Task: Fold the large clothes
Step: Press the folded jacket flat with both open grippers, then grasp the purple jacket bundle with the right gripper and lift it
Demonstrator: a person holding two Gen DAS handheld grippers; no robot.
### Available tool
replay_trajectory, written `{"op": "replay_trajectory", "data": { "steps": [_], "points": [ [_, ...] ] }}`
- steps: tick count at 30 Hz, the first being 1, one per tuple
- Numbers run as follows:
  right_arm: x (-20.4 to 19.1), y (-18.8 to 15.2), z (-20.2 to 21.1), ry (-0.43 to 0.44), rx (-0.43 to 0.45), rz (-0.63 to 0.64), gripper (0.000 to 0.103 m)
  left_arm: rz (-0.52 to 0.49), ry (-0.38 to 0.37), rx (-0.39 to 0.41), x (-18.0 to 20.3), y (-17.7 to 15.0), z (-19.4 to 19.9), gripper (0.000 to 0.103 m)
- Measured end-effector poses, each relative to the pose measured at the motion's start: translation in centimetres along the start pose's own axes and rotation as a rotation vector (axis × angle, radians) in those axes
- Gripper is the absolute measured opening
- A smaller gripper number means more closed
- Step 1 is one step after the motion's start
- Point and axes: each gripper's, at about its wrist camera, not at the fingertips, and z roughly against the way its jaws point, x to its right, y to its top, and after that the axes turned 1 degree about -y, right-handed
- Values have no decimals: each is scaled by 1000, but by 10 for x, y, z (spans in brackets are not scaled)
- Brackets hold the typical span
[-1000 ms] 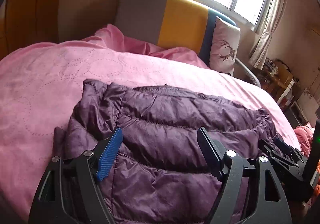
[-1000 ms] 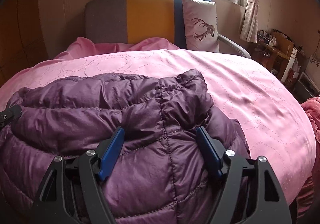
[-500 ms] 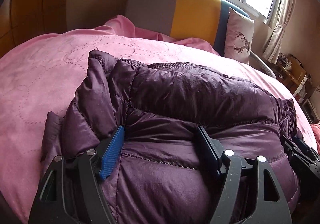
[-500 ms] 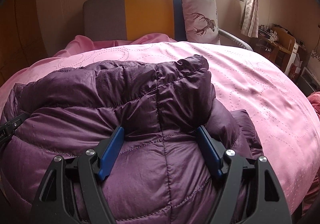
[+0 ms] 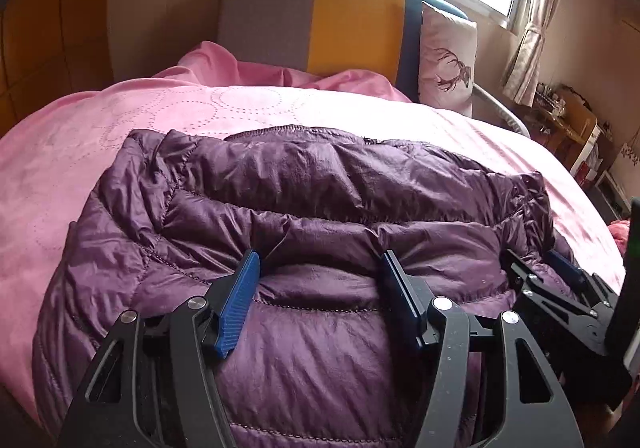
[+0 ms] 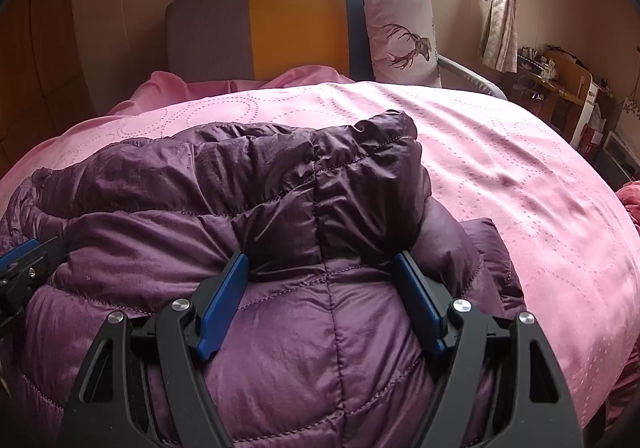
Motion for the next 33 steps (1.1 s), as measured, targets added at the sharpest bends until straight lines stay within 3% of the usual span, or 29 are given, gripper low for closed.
{"op": "replay_trajectory", "data": {
  "steps": [5, 9, 16, 21, 24, 33],
  "points": [
    [1, 2, 3, 1, -6, 2, 76, -25, 16, 5, 1, -7, -6, 61],
    [8, 4, 21, 62, -9, -27, 83, -38, 21, 15, 3, -11, -7, 62],
    [51, 2, 70, 60, 33, -127, 93, -36, -4, 21, -1, -12, -8, 62],
    [98, -11, 75, 64, -31, -258, 96, -35, -12, 26, -3, -13, -7, 63],
    [120, -25, 67, 122, -95, -341, 98, -38, -17, 28, -3, -13, -5, 64],
    [139, -48, 59, 191, -124, -439, 101, -52, -46, 27, -9, -9, 12, 68]
  ]
}}
